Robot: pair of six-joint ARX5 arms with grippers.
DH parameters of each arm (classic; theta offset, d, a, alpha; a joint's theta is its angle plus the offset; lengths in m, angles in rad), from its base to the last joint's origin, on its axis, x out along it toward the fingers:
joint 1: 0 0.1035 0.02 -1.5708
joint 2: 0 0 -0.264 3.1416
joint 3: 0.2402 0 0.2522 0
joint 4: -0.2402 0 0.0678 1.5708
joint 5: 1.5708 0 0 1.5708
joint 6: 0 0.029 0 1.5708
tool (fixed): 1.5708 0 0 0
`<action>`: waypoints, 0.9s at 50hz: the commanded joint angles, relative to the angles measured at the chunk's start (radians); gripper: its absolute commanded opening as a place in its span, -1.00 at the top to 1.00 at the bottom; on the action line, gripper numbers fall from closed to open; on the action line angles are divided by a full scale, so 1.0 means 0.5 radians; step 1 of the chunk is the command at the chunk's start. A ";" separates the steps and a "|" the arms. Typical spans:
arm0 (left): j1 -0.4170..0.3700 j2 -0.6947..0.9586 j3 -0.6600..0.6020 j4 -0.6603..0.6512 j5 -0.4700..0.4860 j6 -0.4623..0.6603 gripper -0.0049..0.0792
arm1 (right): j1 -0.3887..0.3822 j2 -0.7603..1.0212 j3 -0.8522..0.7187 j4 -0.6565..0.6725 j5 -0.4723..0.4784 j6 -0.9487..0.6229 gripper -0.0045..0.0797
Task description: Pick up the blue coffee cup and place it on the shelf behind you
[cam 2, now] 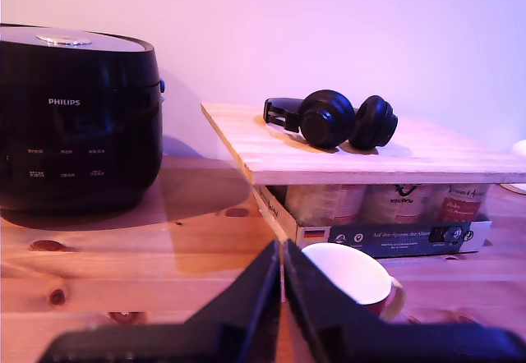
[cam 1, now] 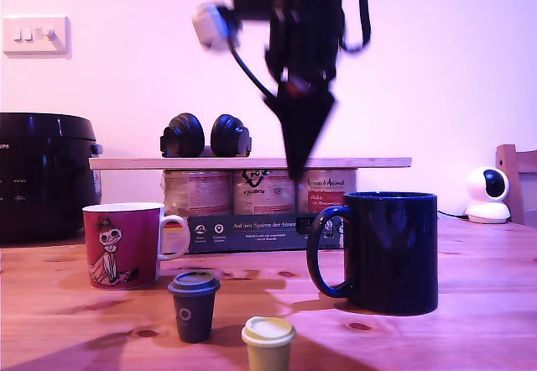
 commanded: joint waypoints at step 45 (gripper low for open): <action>-0.009 -0.019 -0.002 0.015 -0.001 -0.005 0.93 | -0.393 0.024 -0.095 -0.275 0.000 0.740 0.04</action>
